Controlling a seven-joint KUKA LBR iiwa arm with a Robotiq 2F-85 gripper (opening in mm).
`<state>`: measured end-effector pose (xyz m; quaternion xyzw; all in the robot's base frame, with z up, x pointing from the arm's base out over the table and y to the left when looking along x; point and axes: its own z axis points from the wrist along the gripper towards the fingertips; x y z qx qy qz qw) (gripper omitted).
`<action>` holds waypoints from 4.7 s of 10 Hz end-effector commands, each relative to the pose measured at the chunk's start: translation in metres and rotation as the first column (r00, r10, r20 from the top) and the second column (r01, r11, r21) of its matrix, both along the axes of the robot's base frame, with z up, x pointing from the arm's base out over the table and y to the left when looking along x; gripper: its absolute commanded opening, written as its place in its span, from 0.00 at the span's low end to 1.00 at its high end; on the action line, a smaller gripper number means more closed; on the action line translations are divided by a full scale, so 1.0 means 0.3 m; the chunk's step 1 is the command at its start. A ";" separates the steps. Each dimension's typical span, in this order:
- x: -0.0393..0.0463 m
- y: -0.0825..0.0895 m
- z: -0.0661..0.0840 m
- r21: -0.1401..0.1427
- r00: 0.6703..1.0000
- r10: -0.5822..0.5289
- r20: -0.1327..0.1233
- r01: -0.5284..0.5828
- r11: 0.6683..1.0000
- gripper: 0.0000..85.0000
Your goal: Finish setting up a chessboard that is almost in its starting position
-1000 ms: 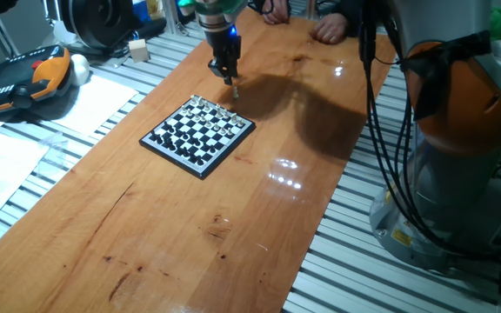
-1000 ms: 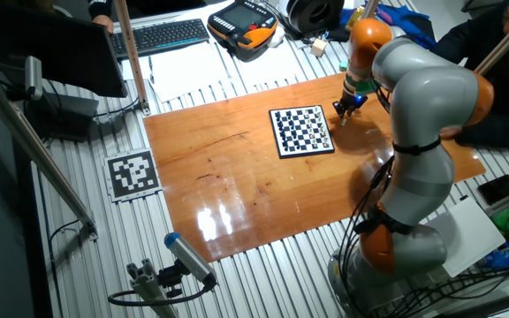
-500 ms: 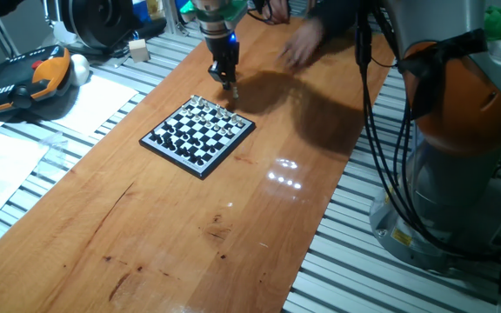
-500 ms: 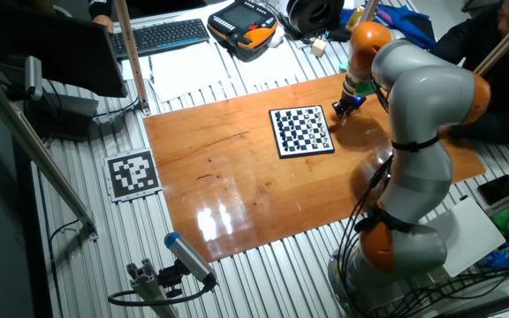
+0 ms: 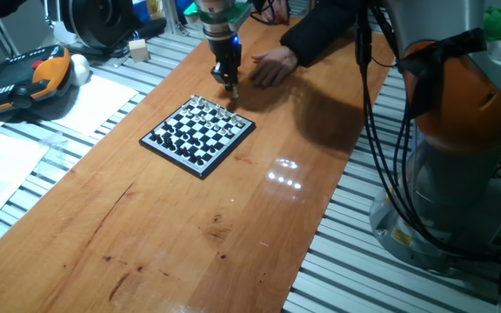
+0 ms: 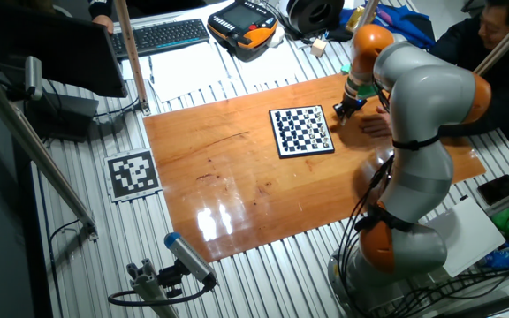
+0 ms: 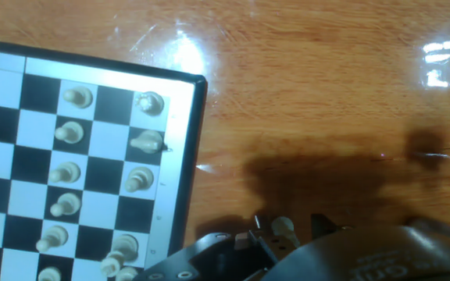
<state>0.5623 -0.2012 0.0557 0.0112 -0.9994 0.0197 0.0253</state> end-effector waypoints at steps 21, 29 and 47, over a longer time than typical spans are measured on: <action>0.054 0.270 0.166 -0.007 0.998 -0.055 0.000 0.055 0.998 0.00; 0.056 0.316 0.110 -0.012 0.998 -0.058 0.000 0.058 0.998 0.00; 0.042 0.323 0.044 -0.015 0.999 -0.049 -0.006 0.049 0.999 0.20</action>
